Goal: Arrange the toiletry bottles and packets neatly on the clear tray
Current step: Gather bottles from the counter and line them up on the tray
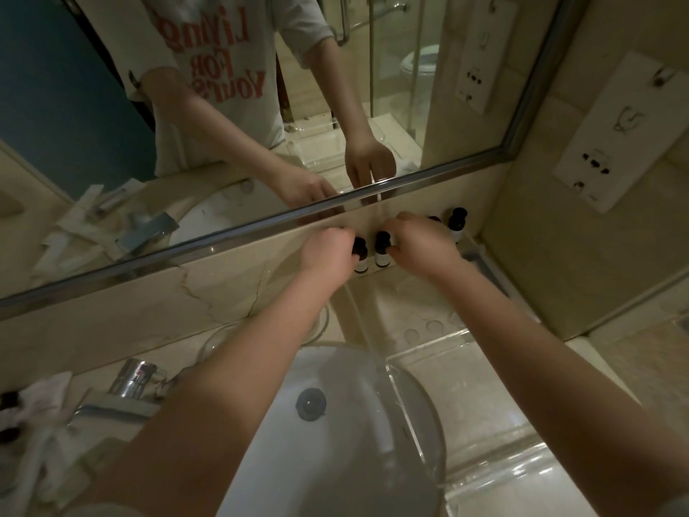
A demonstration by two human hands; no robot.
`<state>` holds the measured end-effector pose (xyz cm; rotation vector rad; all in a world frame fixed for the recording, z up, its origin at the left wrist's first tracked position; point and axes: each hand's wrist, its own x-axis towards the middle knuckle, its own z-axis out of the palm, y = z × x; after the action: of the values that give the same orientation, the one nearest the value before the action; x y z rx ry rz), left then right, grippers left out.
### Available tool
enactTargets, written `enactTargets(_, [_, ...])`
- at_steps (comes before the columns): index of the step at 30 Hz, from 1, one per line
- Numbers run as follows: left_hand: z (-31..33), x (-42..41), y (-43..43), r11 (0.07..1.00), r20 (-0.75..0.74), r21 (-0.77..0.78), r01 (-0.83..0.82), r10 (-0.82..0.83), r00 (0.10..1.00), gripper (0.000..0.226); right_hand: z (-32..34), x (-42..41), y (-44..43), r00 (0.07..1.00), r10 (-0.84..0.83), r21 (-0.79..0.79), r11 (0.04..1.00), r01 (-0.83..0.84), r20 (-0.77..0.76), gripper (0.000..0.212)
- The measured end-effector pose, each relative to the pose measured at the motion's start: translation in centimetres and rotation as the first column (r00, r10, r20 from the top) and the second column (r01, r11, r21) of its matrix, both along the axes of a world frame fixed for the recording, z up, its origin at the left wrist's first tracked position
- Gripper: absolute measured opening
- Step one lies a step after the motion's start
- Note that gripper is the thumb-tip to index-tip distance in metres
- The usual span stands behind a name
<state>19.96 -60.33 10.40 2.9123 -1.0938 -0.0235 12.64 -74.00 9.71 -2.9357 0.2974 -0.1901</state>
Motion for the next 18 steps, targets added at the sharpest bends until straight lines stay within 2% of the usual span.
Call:
enactTargets(6, [1.7, -2.4, 3.4, 1.000, 0.006, 0.008, -0.015, 0.015, 1.000, 0.026, 1.1, -3.2, 2.3, 0.999, -0.043, -0.055, 0.998, 0.043, 0.014, 0.039])
enactTargets(18, [4.8, -9.9, 13.6, 0.993, 0.024, -0.067, -0.092, 0.094, 0.995, 0.039, 5.0, -11.2, 11.0, 0.999, 0.004, -0.080, 0.997, -0.001, 0.039, 0.040])
